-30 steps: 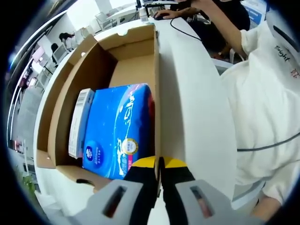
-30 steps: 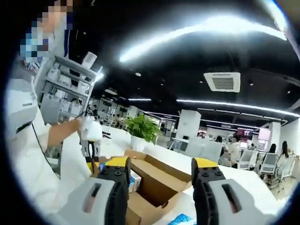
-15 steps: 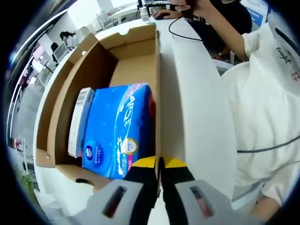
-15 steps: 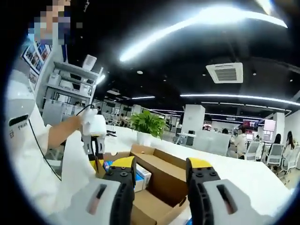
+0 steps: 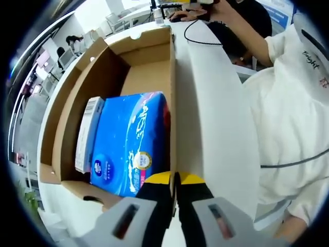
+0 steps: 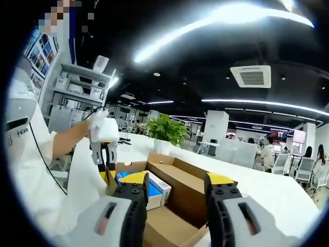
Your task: Operate the shoe box by opening the lid, removing the specified soft item, and placing it in the target area until the item is outside and the box remains undamaged.
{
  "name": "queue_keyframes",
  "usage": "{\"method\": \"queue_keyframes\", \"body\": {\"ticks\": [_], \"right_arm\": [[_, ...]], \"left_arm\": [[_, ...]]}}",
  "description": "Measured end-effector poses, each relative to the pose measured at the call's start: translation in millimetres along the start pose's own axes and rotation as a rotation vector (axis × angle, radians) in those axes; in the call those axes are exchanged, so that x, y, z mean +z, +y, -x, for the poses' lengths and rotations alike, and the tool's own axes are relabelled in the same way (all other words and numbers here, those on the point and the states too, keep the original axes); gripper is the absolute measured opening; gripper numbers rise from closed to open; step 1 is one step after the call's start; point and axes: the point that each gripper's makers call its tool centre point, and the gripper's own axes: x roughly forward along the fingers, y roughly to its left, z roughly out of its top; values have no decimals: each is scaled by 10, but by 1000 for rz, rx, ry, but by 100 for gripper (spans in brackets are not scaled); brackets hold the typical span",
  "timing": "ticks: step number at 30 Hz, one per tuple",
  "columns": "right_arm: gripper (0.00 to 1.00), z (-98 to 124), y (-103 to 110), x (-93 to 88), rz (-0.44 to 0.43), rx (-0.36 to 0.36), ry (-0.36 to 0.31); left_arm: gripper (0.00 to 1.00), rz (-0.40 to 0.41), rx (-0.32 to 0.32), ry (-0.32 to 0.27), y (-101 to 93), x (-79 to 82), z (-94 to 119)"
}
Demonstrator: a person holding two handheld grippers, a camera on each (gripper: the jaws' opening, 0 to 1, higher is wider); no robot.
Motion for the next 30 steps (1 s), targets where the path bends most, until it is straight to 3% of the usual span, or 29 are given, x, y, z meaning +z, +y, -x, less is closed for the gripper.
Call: {"method": "queue_keyframes", "body": {"ticks": [4, 8, 14, 17, 20, 24, 30], "right_arm": [[44, -78, 164, -12, 0, 66, -4], [42, -189, 303, -112, 32, 125, 51], [40, -277, 275, -50, 39, 144, 53], [38, -306, 305, -20, 22, 188, 45], [34, -365, 326, -75, 29, 217, 83], [35, -457, 369, -143, 64, 256, 133], [34, -608, 540, -212, 114, 365, 206]], "left_arm": [[2, -2, 1, -2, 13, -4, 1], [2, -2, 0, -2, 17, -3, 3], [2, -3, -2, -3, 7, 0, 2], [2, -4, -2, -4, 9, 0, 3], [2, -4, -2, -3, 10, 0, 3], [2, -3, -3, -3, 12, -1, 2], [2, -3, -5, -1, 15, -3, 3]]}}
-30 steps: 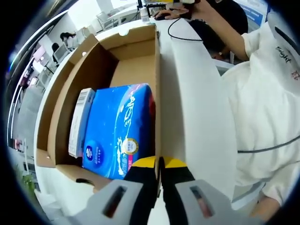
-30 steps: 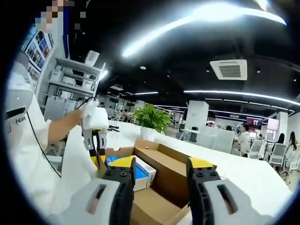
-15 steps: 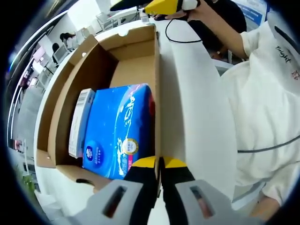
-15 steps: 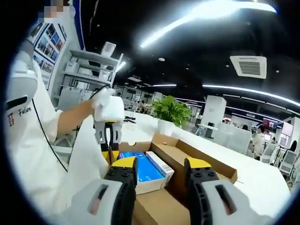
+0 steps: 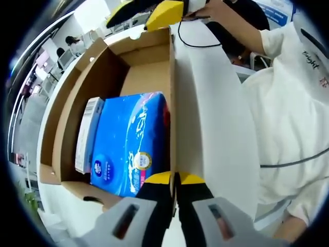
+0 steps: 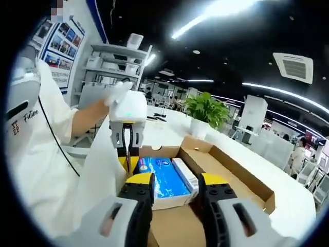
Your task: Operate the shoe box by opening the lid, removing the specified soft item, and placing it in the target area until the item is outside and the box remains undamaged.
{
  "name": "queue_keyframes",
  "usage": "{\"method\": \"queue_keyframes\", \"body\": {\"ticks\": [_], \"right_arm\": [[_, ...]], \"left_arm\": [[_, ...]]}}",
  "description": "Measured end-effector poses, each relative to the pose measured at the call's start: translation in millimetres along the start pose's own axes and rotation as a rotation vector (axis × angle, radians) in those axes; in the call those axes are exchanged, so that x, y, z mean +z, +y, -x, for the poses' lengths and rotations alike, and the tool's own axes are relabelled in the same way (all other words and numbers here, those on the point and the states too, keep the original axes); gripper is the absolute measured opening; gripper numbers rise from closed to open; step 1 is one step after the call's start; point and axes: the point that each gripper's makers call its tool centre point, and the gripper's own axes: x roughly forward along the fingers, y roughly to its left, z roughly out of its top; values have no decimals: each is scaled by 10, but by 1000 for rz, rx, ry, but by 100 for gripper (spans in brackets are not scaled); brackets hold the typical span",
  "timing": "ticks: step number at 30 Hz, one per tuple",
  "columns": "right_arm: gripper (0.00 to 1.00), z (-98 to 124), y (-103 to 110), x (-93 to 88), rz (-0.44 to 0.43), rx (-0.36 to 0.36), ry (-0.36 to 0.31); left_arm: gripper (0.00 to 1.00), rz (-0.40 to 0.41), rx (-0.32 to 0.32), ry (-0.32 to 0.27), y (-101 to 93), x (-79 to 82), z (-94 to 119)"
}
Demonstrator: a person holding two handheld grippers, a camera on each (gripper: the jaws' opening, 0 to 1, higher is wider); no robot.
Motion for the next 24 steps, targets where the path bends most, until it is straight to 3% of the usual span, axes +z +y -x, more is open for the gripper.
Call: {"method": "queue_keyframes", "body": {"ticks": [4, 8, 15, 20, 24], "right_arm": [[34, -91, 1, 45, -34, 44, 4], [34, -158, 13, 30, 24, 58, 34], [36, -250, 91, -123, -18, 173, 98], [50, -348, -5, -216, 32, 119, 133], [45, -372, 105, -198, 68, 197, 138]], "left_arm": [[2, -1, 2, 0, 0, 0, 0], [2, 0, 0, 1, 1, 0, 1], [2, 0, 0, 0, 2, 1, 2], [2, 0, -1, 1, 3, 5, 0], [2, -1, -1, 0, 4, 7, -1]]}}
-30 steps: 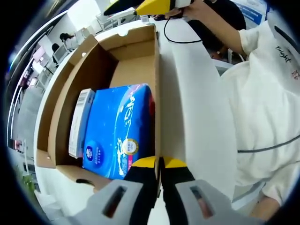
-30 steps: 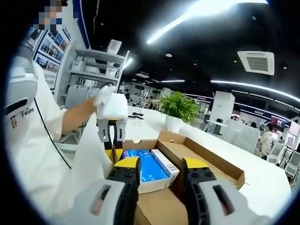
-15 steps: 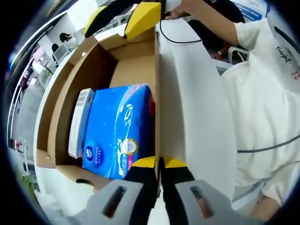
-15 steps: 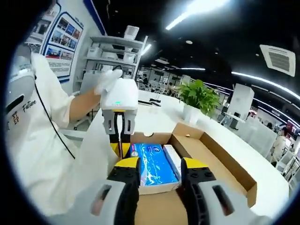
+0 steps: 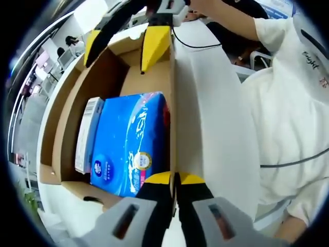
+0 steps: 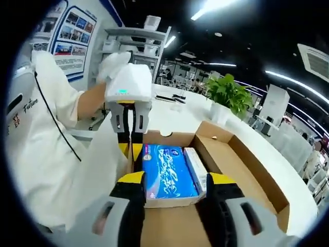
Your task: Operate the shoe box by opening the lid, removing the specified soft item, and placing it in the target area until the item is outside and the box remains undamaged.
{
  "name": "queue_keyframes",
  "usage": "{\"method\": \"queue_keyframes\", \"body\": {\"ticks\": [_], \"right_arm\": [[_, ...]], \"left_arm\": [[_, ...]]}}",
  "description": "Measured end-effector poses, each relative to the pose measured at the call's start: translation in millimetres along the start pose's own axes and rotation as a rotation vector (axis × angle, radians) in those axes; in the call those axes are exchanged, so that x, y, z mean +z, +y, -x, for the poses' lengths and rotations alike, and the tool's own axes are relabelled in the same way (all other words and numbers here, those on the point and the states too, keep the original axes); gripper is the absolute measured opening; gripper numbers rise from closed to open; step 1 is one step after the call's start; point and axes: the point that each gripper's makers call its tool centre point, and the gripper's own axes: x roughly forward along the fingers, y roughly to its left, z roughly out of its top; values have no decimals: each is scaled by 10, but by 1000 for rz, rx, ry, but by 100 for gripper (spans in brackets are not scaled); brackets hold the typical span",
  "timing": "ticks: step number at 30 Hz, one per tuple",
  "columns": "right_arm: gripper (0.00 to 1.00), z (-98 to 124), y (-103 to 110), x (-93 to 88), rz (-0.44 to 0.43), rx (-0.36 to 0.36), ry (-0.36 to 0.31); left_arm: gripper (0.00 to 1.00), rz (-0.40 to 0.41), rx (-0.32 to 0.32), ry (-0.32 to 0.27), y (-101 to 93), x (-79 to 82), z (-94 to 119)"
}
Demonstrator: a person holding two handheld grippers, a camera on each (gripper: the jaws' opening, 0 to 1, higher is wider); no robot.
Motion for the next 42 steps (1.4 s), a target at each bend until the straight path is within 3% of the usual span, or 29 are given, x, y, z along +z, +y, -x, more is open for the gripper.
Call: {"method": "queue_keyframes", "body": {"ticks": [3, 6, 9, 10, 12, 15, 22, 25, 27, 28, 32, 37, 42], "right_arm": [[41, -38, -15, -94, 47, 18, 83], [38, -81, -74, -108, 78, 10, 101], [39, -112, -64, -160, 48, 34, 114], [39, -139, 34, -121, 5, 94, 69], [41, -163, 73, -111, -32, 126, 48], [42, -213, 35, -177, -28, 122, 72], [43, -361, 155, -248, -36, 223, 107], [43, -419, 231, -342, -4, 254, 159], [42, -420, 279, -388, -57, 282, 184], [41, -440, 215, -345, -75, 260, 159], [42, -449, 229, -334, -64, 268, 159], [43, -435, 237, -351, 1, 288, 196], [45, -483, 227, -357, -9, 277, 214]], "left_arm": [[2, 1, -2, 1, 1, 2, -1], [2, 1, -1, 0, 3, 4, -2], [2, 1, -1, 0, 5, 4, -3], [2, 0, -1, 0, 1, 5, -5], [2, -1, -1, 0, -2, 7, -6], [2, 0, -2, 1, -2, 7, -7], [2, -1, -1, -2, -1, 8, -5], [2, -2, -2, -2, 0, 9, -5], [2, -4, -2, -3, 0, 10, -5], [2, -6, 1, -1, -3, 9, -5], [2, -3, 0, -7, -4, 11, -3], [2, 8, -3, -3, 9, 3, -5], [2, 4, -2, -3, 13, -1, -5]]}}
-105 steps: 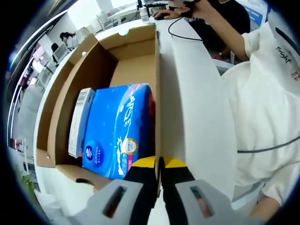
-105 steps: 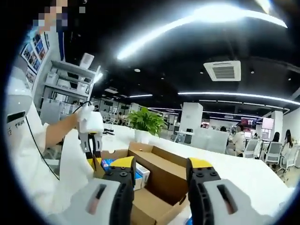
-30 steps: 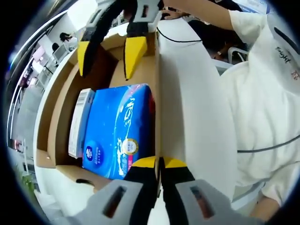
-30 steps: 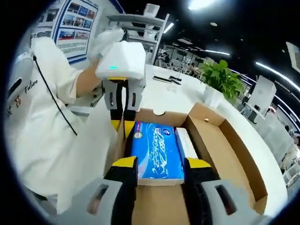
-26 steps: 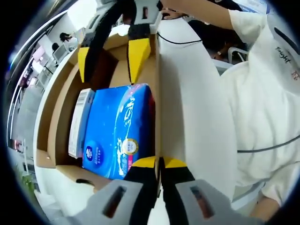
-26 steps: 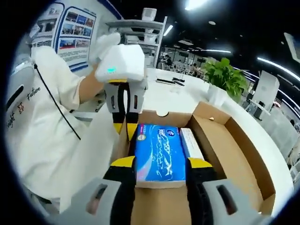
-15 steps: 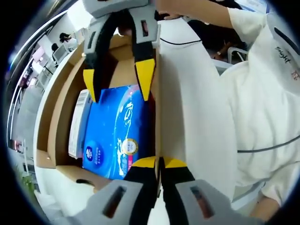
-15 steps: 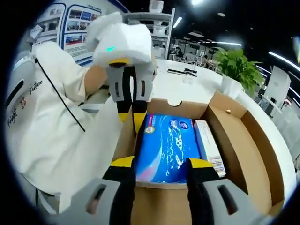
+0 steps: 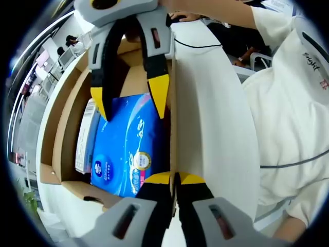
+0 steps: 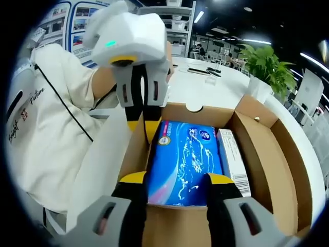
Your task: Operate the shoe box by opening the lid, removing the specified soft item, and placing it in the target area until the item is outside and the box remains undamaged.
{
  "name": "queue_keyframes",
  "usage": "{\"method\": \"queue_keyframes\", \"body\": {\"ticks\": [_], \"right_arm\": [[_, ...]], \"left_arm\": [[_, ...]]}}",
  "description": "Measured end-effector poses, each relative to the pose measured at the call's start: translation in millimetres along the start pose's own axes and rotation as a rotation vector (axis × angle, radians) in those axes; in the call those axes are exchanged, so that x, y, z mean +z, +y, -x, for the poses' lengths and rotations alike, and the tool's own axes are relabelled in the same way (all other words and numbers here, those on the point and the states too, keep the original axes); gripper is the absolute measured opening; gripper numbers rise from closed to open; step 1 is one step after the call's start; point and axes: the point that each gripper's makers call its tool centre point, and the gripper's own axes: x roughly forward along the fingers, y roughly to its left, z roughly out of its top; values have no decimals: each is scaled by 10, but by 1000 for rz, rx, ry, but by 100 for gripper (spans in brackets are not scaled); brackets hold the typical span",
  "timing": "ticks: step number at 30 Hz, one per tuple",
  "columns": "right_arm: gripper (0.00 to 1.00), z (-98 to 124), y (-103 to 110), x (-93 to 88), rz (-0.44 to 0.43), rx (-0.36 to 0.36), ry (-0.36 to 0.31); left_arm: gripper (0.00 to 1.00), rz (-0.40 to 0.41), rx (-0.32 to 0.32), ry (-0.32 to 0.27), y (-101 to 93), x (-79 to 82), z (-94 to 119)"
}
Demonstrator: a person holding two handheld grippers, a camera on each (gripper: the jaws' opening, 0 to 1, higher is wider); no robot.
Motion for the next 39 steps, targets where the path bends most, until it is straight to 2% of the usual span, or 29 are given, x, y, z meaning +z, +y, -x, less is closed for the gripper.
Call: {"method": "queue_keyframes", "body": {"ticks": [2, 9, 16, 18, 20, 21, 24, 27, 31, 33, 34, 39], "right_arm": [[47, -10, -9, 0, 19, -15, 5], [50, -11, -50, -3, 2, -24, -5], [51, -51, -93, 6, 52, -32, 45], [54, -82, -132, 14, 28, -43, 57], [62, -87, -188, -34, -25, -76, 91], [63, -116, -175, -21, -31, -62, 89], [62, -155, -151, 17, 22, -51, 80], [64, -205, -150, 32, 42, -42, 122], [67, -316, -150, 45, 135, -23, 238], [68, -368, -140, 22, 135, -22, 326], [68, -385, -133, 21, 136, -4, 347], [68, -375, -166, 6, 135, -3, 384]], "left_arm": [[2, -3, 0, 0, -3, 0, 0], [2, -6, 1, 1, -8, -1, 0], [2, -10, 2, -2, -5, -1, 3], [2, -8, 1, -3, 4, -4, 3], [2, -8, 1, -3, 6, -5, 2], [2, -10, 3, -3, 8, -6, 2], [2, -10, 3, -3, 17, -9, 1], [2, -9, 1, -1, 25, -13, -1], [2, -8, 0, 0, 34, -16, -4], [2, -11, -2, -2, 38, -14, -5], [2, -10, -3, -1, 39, -15, -5], [2, -7, -6, -1, 54, -14, -4]]}}
